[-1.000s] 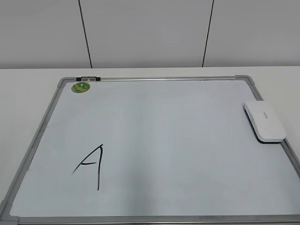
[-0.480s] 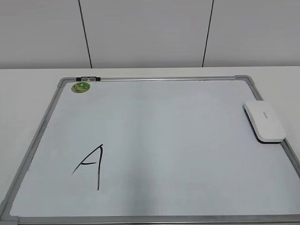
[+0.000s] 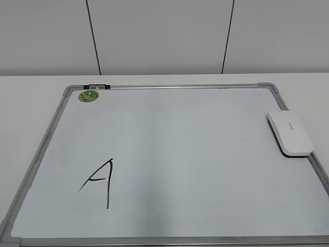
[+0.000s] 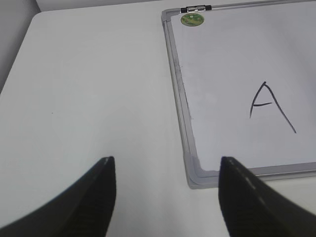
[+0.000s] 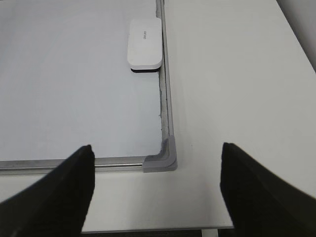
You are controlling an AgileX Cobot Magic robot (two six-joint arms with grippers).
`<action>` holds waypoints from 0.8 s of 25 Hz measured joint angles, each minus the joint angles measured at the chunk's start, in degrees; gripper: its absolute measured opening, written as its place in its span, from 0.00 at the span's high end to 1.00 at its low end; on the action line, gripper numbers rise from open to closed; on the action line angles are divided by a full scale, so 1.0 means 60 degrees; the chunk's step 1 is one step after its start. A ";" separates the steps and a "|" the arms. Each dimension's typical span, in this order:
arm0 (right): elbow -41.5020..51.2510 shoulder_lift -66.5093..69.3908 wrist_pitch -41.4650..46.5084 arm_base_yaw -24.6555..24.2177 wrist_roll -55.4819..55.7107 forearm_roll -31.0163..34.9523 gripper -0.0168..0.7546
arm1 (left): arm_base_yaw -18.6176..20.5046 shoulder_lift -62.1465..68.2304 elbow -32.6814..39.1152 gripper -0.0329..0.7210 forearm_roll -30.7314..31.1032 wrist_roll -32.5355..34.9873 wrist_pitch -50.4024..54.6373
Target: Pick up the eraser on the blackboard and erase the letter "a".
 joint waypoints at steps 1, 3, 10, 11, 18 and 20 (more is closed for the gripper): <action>0.0000 0.0000 0.0000 0.0000 0.0000 0.0000 0.22 | 0.0000 0.0000 0.0000 0.32 0.0000 0.0000 0.0000; 0.0000 0.0000 0.0000 0.0000 0.0000 0.0000 0.22 | 0.0000 0.0000 0.0000 0.32 0.0000 0.0000 0.0000; 0.0000 0.0000 0.0003 0.0000 0.0000 0.0017 0.22 | 0.0000 0.0000 0.0000 0.32 0.0000 0.0000 0.0000; 0.0000 0.0000 0.0003 0.0000 0.0000 0.0017 0.22 | 0.0000 0.0000 0.0000 0.32 0.0000 0.0000 0.0000; 0.0000 0.0000 0.0003 0.0000 0.0000 0.0017 0.22 | 0.0000 0.0000 0.0000 0.32 0.0000 0.0000 0.0000; 0.0000 0.0000 0.0003 0.0000 0.0000 0.0017 0.22 | 0.0000 0.0000 0.0000 0.32 0.0000 0.0000 0.0000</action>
